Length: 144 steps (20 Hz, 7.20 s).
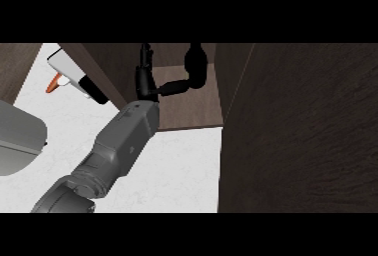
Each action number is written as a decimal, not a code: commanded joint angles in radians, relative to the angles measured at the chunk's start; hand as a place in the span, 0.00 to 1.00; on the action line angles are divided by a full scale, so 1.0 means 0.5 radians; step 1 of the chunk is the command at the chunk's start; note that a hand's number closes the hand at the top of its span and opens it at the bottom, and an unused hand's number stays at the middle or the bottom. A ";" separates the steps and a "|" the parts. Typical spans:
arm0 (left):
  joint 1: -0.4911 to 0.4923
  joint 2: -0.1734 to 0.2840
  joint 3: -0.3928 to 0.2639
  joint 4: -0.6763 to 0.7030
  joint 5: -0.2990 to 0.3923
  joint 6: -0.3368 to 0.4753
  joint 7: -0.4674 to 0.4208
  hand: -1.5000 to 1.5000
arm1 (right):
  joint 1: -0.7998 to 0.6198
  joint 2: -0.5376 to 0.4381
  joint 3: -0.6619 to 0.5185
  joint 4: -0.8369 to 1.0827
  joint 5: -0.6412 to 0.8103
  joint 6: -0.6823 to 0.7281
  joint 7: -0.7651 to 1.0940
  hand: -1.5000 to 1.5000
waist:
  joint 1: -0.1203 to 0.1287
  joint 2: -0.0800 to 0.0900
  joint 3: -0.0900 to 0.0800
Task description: Pick up the wine, place it into the cabinet and close the cabinet
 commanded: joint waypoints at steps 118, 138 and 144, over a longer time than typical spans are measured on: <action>3.322 1.637 -0.496 -4.048 0.819 -0.498 0.293 0.00 | 0.231 0.178 1.816 -0.304 0.523 -0.399 0.455 1.00 | 0.173 -0.069 -0.013; 2.995 1.585 -0.376 -4.007 0.988 -0.585 0.632 0.00 | -0.971 0.162 1.693 0.316 0.511 -1.221 0.500 1.00 | 0.207 -0.040 -0.012; 2.931 1.547 -0.393 -4.017 0.988 -0.543 0.688 0.00 | -1.457 0.167 1.483 0.689 0.253 -1.414 0.392 1.00 | 0.255 -0.033 -0.013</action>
